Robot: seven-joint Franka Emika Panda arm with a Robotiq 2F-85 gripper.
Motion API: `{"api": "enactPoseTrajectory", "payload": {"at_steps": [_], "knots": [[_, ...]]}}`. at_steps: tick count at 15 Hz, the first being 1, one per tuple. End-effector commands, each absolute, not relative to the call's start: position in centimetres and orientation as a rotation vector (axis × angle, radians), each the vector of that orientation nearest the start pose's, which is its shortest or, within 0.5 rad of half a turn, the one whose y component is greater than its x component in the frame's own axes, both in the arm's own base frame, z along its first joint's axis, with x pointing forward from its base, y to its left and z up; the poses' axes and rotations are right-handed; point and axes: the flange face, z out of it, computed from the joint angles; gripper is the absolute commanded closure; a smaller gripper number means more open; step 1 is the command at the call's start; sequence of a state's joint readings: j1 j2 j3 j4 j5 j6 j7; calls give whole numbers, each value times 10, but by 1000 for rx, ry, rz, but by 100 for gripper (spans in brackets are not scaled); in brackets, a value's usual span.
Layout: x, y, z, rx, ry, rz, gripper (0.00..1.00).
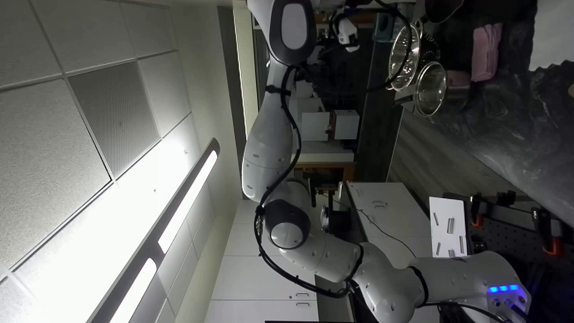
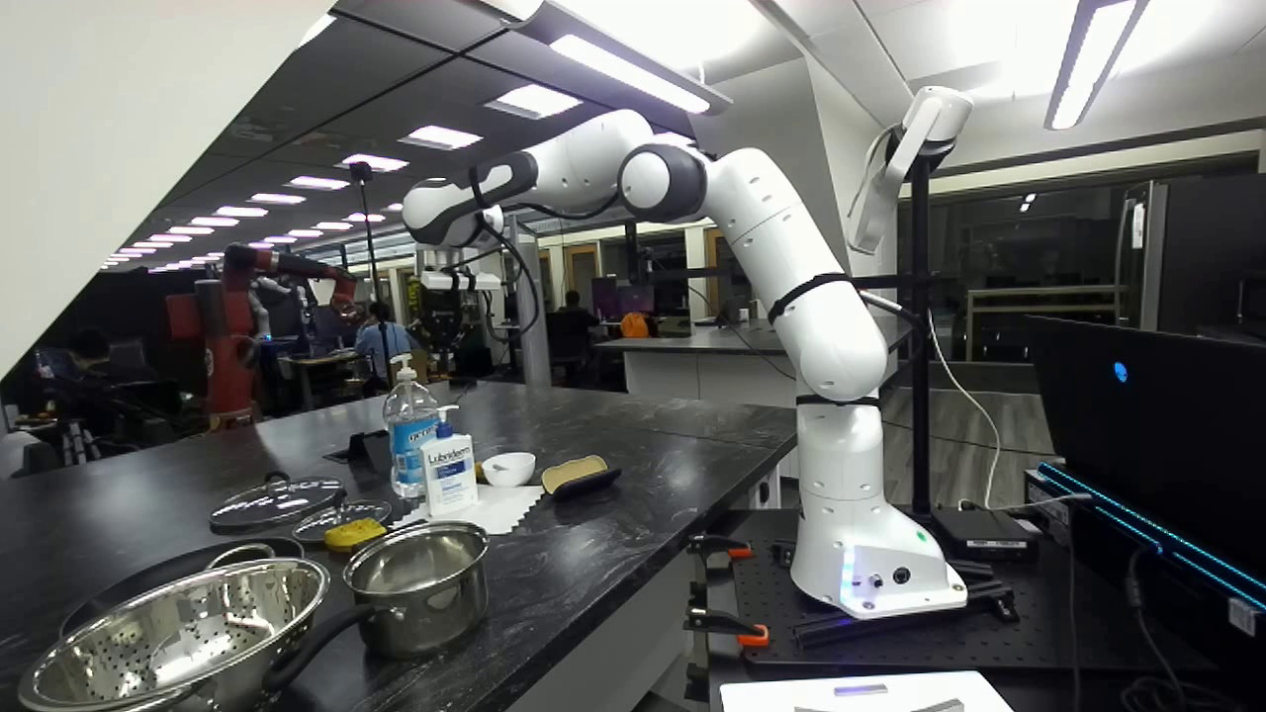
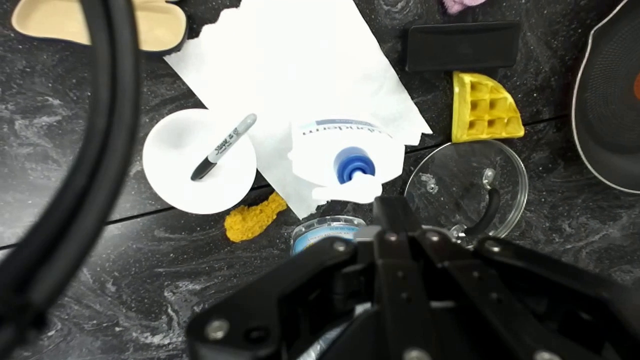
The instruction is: Push down on the small hand soap bottle
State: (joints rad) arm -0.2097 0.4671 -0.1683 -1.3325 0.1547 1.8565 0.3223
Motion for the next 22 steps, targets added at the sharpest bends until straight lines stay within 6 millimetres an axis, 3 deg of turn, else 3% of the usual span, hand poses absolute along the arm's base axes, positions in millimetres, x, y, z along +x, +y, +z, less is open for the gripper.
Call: {"api": "enactPoseTrajectory", "payload": {"at_steps": [1,22], "knots": [[661,-224,471,-2879,1116,-64,100],[676,-234,430,-2888,1113,-7,100]]}}
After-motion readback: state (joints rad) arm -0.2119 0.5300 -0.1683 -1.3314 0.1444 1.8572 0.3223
